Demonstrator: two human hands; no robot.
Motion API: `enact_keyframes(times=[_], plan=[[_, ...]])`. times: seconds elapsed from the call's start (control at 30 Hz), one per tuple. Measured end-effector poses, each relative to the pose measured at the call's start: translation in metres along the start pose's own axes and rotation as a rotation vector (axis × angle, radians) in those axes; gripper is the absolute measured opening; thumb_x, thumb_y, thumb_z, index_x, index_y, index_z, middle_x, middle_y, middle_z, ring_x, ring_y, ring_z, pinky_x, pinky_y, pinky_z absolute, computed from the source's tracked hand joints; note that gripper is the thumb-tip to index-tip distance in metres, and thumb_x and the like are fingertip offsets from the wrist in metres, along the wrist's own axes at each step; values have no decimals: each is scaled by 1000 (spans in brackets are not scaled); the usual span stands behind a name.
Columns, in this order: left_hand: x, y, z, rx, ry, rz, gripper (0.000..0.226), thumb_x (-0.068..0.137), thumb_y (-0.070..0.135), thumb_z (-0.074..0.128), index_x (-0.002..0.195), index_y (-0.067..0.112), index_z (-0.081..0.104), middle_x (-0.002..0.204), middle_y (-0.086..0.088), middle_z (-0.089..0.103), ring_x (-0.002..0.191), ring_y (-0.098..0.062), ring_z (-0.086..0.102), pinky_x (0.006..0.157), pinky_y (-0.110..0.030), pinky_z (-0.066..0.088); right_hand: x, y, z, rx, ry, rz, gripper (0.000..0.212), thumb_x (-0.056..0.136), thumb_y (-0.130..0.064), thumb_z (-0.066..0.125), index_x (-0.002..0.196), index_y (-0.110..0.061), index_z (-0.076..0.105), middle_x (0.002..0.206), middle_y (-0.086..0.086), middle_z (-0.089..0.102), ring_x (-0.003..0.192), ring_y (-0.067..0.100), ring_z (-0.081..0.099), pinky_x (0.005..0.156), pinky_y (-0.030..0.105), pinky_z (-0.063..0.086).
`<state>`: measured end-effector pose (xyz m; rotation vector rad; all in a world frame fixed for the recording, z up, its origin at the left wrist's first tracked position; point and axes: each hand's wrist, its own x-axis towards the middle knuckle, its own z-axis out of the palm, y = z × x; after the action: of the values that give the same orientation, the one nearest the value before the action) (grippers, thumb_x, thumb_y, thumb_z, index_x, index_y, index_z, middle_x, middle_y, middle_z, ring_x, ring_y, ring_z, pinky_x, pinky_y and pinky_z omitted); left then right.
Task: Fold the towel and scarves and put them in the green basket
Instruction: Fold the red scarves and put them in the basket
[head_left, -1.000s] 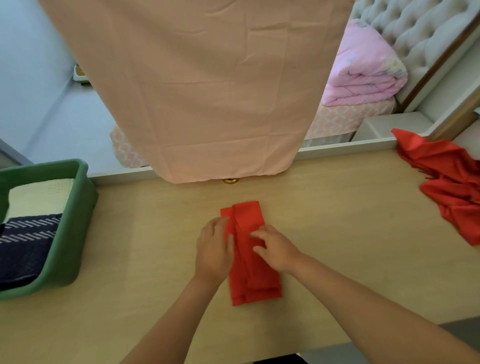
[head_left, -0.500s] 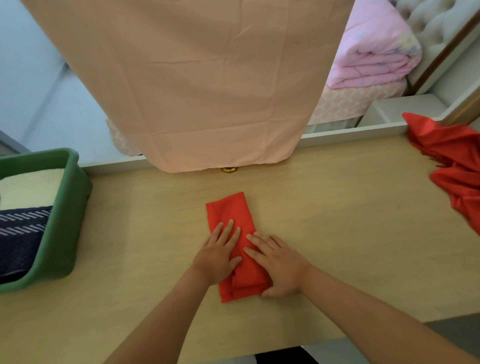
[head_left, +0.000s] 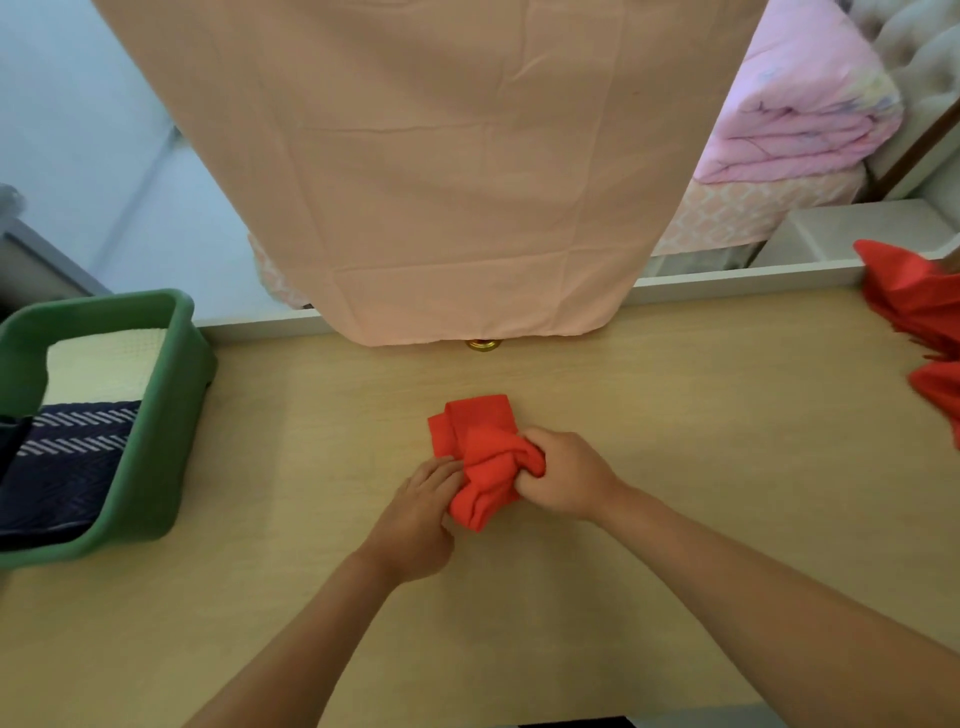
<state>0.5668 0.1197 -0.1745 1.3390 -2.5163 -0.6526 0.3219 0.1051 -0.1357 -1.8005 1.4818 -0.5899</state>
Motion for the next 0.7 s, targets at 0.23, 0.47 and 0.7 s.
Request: enact_keyframes(times=[0.23,0.47,0.7], plan=[[41,31,-25,-697,153,-719,20,93,45,62,82,29,69,81,14,69,84,-8,67,74,-28,51,43,-2,8,-9,45,176,31,95,-45,57,116,-22,60,98,-5,66,86,15,61,73,29,45],[70,5,-14,-185,385,-602,68,87,32,68,145,15,37,142,-9,40,125,-24,43,102,-40,41,78,2,17,-273,63,200,36,101,-46,44,107,-14,57,104,9,65,96,31,62,73,35,43],[105,-19,-13,272,83,-209,59,88,30,24,138,21,55,144,-3,53,135,-26,46,110,-43,32,97,8,22,-330,161,206,55,96,-42,53,145,-26,34,130,3,56,104,28,64,78,41,53]])
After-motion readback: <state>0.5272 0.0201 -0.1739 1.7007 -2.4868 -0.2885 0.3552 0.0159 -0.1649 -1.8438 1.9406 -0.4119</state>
